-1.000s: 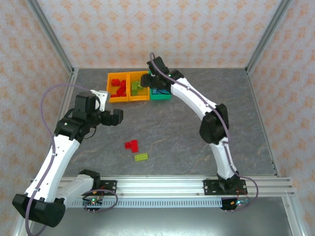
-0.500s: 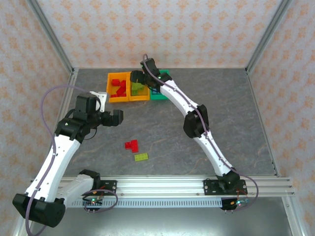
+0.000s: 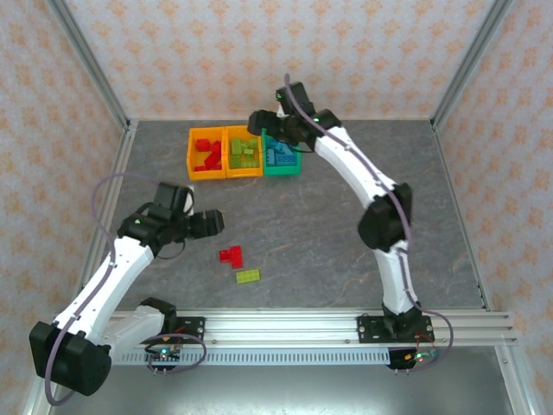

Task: Sort the legos into containers by color

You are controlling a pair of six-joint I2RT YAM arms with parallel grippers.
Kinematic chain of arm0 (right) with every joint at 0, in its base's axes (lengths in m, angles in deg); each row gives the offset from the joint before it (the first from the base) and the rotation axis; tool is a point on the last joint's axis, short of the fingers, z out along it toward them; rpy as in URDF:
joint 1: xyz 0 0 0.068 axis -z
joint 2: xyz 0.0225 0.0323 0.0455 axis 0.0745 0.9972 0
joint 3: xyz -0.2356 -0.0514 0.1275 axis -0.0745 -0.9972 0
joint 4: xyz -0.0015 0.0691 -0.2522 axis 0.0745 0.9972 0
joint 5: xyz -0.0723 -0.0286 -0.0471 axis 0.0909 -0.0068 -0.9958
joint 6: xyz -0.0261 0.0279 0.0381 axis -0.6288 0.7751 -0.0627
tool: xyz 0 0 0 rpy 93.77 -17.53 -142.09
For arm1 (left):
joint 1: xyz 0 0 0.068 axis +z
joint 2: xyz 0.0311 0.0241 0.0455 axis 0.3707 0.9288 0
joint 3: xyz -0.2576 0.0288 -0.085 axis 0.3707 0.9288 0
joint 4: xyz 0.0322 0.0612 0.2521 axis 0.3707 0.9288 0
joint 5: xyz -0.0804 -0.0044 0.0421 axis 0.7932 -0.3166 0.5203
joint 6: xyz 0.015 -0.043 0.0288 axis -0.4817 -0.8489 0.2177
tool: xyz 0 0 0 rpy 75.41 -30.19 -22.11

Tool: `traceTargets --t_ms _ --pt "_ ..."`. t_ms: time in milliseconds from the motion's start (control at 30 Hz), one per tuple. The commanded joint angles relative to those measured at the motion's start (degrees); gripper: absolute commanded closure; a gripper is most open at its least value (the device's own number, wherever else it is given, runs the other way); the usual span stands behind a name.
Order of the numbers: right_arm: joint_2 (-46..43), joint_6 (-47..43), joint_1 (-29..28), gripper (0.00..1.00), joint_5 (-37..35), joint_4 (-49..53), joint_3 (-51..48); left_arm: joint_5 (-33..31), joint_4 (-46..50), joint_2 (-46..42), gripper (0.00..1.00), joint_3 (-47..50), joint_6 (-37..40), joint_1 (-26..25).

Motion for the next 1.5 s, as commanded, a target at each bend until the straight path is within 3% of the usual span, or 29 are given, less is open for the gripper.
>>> traceTargets --t_ms 0,100,267,400,567,700,800,967,1300,1467 --pt "-13.02 -0.55 -0.34 0.07 -2.93 0.34 -17.60 -0.98 1.96 0.26 0.20 2.18 -9.92 -5.79" --pt "-20.21 -0.17 -0.34 0.06 -5.58 1.32 -31.23 -1.86 2.62 1.59 0.24 2.39 -10.45 -9.05" --pt "-24.89 0.20 -0.37 0.06 -5.79 3.36 -41.14 -6.27 1.99 4.75 0.33 6.74 -13.16 -9.58" --pt "-24.79 -0.73 -0.34 0.06 -6.28 4.42 -41.26 -5.41 -5.27 8.16 0.40 9.42 -12.56 -9.54" --pt "-24.41 -2.27 -0.34 0.07 -6.06 5.39 -39.86 -4.27 -8.38 16.00 0.39 5.62 -10.38 -9.55" --pt "-26.04 -2.64 -0.36 0.06 -6.99 6.32 -40.87 -7.13 -7.92 20.53 0.47 4.05 -10.20 -8.95" --pt "-28.43 -2.08 -0.35 0.06 -7.71 5.58 -43.38 -5.31 -9.97 22.34 0.48 4.39 -9.60 -8.63" --pt "-30.24 -1.59 -0.35 0.06 -8.21 5.59 -45.02 -7.66 -5.89 24.31 0.61 3.96 -9.14 -8.34" --pt "-29.14 -2.49 -0.34 0.06 -7.65 5.57 -43.68 -8.14 -4.49 20.06 0.61 6.79 -9.05 -7.30" --pt "-28.05 -3.80 -0.34 0.06 -6.10 6.36 -42.24 -6.92 -7.59 22.09 0.50 8.82 -9.31 -7.09"
